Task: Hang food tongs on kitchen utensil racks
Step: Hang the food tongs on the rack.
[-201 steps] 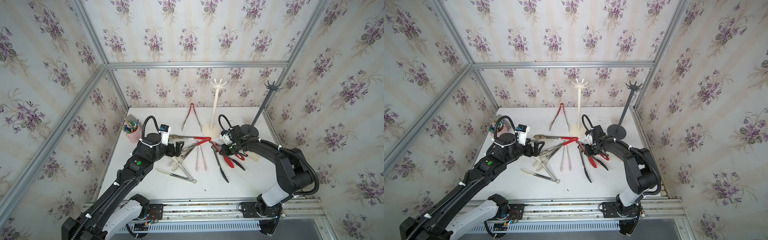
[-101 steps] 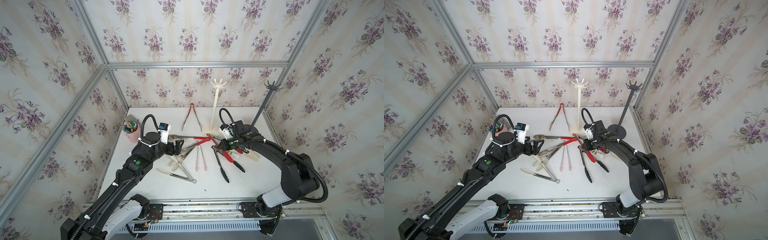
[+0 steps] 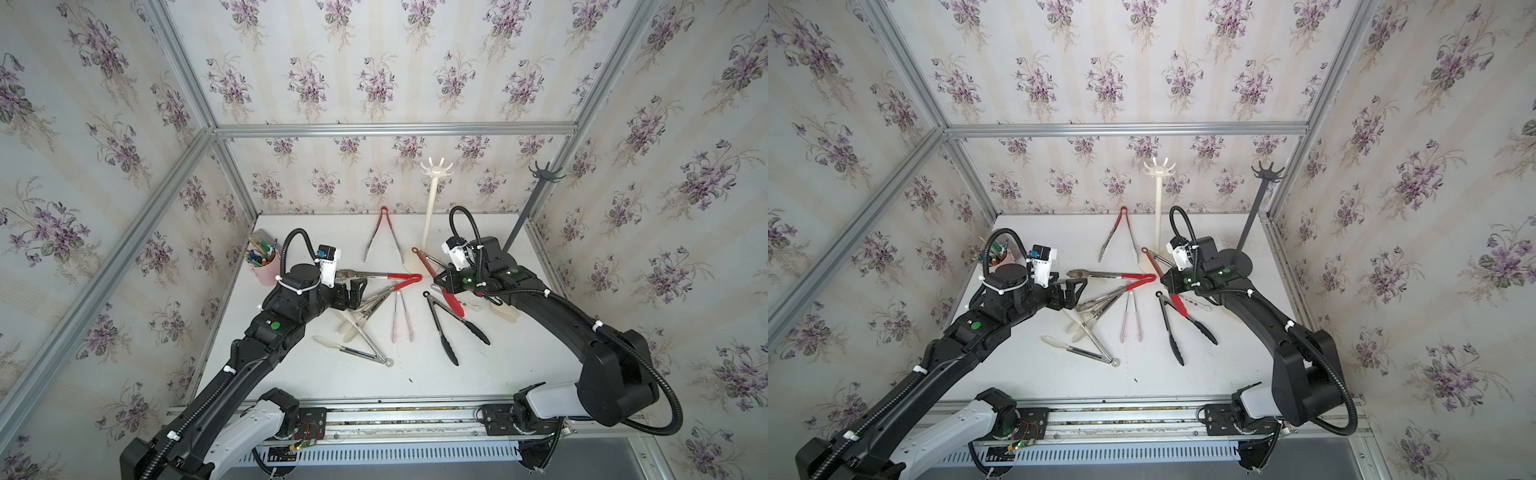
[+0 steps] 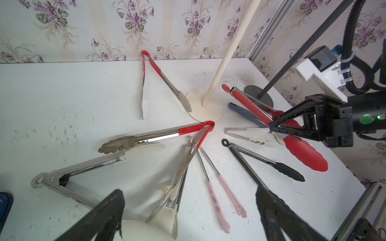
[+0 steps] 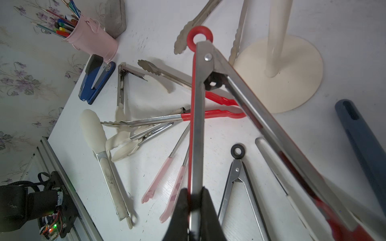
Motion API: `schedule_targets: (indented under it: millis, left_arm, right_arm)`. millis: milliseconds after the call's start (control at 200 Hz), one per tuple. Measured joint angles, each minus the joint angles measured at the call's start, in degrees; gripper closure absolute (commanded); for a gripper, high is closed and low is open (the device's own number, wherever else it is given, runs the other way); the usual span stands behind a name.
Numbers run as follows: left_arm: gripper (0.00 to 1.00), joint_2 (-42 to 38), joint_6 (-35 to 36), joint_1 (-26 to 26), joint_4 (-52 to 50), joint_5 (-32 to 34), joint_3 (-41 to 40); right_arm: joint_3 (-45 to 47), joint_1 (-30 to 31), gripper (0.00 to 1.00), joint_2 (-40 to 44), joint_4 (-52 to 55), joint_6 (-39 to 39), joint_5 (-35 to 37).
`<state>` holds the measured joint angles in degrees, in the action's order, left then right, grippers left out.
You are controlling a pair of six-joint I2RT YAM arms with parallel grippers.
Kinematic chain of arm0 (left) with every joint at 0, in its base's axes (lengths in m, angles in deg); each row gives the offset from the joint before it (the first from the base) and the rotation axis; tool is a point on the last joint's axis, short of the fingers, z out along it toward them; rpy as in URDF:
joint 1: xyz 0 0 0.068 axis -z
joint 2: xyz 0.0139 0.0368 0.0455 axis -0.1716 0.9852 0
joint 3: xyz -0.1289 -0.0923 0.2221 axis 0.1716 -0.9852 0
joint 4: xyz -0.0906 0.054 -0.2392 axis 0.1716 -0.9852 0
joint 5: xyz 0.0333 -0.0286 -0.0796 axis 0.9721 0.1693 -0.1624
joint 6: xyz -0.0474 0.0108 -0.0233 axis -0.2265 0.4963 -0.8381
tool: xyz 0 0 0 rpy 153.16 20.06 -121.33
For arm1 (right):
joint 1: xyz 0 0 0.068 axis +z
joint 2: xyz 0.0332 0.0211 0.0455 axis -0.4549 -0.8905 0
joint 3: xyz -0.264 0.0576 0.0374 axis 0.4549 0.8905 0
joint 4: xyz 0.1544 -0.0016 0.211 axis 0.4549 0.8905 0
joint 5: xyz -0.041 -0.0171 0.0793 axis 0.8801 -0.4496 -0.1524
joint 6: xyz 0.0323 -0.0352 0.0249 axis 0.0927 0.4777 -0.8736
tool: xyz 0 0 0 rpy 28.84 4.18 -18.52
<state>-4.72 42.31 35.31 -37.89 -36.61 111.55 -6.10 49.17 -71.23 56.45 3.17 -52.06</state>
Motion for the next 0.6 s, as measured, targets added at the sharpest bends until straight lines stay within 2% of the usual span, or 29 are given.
schedule_targets:
  millis: [330, 599]
  left_arm:
    - [0.01, -0.2, -0.1, 0.0, 0.0, 0.0, 0.0]
    - [0.01, -0.6, -0.5, 0.0, 0.0, 0.2, 0.0]
  right_arm:
    - [5.2, 0.0, 1.00, 7.8, -8.4, -1.4, 2.8]
    - [11.9, 0.0, 1.00, 16.1, -19.3, -2.4, 5.4]
